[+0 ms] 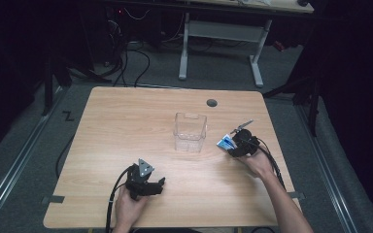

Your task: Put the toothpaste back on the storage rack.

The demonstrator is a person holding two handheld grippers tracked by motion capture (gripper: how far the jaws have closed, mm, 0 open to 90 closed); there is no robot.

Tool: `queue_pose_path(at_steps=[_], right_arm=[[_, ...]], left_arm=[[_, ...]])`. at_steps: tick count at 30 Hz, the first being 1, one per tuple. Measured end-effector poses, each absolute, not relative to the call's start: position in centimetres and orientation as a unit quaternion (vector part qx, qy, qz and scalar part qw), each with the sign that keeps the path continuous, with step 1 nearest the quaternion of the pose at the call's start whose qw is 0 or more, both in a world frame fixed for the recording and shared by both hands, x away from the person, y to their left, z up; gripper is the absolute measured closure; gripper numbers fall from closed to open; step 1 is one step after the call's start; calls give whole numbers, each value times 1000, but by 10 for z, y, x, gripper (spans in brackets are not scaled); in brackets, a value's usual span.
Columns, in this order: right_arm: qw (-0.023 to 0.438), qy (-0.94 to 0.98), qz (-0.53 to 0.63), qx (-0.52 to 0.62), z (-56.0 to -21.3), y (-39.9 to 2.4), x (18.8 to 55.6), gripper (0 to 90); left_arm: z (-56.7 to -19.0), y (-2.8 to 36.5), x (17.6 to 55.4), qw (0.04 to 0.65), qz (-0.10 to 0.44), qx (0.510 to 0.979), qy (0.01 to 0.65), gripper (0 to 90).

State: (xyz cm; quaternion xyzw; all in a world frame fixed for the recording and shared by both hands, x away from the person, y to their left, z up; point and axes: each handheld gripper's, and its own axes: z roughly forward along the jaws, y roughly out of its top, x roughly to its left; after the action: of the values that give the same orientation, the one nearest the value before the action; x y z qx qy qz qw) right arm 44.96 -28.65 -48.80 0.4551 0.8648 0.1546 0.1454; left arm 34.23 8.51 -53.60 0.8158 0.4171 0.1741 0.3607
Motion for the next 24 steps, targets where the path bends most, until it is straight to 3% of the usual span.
queue_pose_path(at_steps=[14,16,20,24], right_arm=[[134,862,136,469,-493,-283,461,468],[117,860,136,478,-496,-284,464,459],[108,857,143,483,-496,-287,465,483],[109,857,135,485,-495,-289,466,569]], left_arm=[[-536,85,342,361,174,816,417,178],[-536,85,342,361,174,816,417,179],[-536,85,342,361,174,816,417,179],[-536,85,342,361,174,816,417,179]])
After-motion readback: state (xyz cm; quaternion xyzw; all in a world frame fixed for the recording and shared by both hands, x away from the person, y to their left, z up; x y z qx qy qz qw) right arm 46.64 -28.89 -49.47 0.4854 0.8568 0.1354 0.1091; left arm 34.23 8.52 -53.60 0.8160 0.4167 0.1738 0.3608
